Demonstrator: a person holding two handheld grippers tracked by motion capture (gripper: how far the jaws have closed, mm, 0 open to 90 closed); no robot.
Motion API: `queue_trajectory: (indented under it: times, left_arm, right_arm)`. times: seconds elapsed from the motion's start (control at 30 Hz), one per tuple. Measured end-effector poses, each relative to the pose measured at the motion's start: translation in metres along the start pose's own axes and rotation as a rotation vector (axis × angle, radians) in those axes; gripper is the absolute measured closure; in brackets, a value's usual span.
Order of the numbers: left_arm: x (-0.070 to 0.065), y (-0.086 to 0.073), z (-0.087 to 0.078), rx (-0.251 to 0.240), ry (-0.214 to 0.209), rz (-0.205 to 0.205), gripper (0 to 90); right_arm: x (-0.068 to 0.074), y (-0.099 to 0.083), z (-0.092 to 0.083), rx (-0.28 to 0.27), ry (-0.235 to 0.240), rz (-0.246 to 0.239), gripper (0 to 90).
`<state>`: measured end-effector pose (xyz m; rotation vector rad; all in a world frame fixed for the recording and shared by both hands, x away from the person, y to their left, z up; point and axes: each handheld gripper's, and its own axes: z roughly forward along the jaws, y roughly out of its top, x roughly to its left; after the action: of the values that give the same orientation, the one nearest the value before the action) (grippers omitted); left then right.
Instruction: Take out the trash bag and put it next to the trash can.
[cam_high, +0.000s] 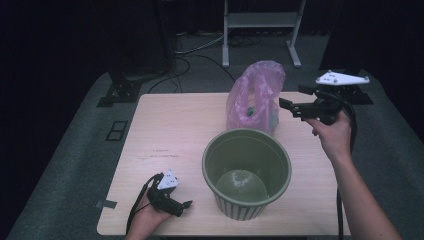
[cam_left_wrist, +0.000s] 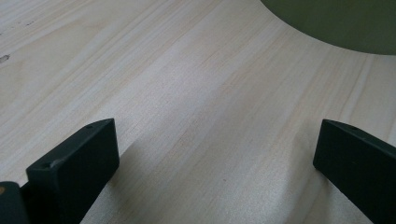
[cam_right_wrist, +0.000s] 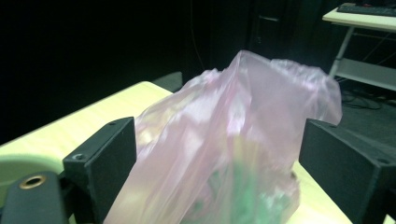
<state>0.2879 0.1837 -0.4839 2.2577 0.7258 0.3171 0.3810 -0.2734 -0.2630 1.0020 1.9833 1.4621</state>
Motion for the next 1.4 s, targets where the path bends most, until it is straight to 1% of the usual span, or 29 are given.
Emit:
queue_trajectory:
  times: [0.07,0.13,0.17,0.3,0.4,0.53,0.73,0.87,1.0,1.1,1.13,1.23,1.33,1.4]
  left_arm:
    - [0.0,0.0,0.0,0.0,0.0,0.0,0.0]
    - [0.0,0.0,0.0,0.0,0.0,0.0,0.0]
    - [0.0,0.0,0.0,0.0,0.0,0.0,0.0]
    - [0.0,0.0,0.0,0.0,0.0,0.0,0.0]
    - [0.0,0.0,0.0,0.0,0.0,0.0,0.0]
    - [0.0,0.0,0.0,0.001,0.0,0.0,0.0]
    - [0.0,0.0,0.0,0.001,0.0,0.0,0.0]
    - [0.0,0.0,0.0,0.0,0.0,-0.001,0.0]
    - [0.0,0.0,0.0,0.001,0.0,0.0,0.0]
    - [0.0,0.0,0.0,0.001,0.0,0.0,0.0]
    - [0.0,0.0,0.0,0.001,0.0,-0.001,0.0]
    - [0.0,0.0,0.0,0.001,0.0,-0.001,0.0]
    - [0.0,0.0,0.0,0.001,0.0,0.0,0.0]
    - [0.0,0.0,0.0,0.001,0.0,-0.001,0.0]
  right_arm:
    - [0.001,-0.014,-0.01,-0.004,0.026,0.008,10.0]
    - [0.003,-0.028,-0.018,-0.004,0.02,0.002,10.0]
    - [0.004,-0.036,-0.022,0.007,0.012,-0.001,10.0]
    - [0.009,-0.06,-0.031,0.021,0.001,-0.006,10.0]
    - [0.012,-0.077,-0.036,0.038,0.003,-0.001,10.0]
    - [0.016,-0.097,-0.04,0.066,-0.006,-0.013,10.1]
    - [0.02,-0.125,-0.039,0.112,0.01,0.008,10.0]
    - [0.021,-0.149,-0.036,0.153,0.016,0.036,10.1]
    - [0.02,-0.171,-0.033,0.204,0.011,0.048,10.1]
    - [0.02,-0.188,-0.029,0.256,-0.008,0.042,10.1]
    - [0.019,-0.193,-0.027,0.279,-0.014,0.03,10.0]
    - [0.019,-0.206,-0.024,0.35,-0.023,0.019,10.0]
    - [0.019,-0.214,-0.024,0.39,-0.038,0.012,10.0]
    - [0.018,-0.219,-0.025,0.405,-0.041,0.015,10.0]
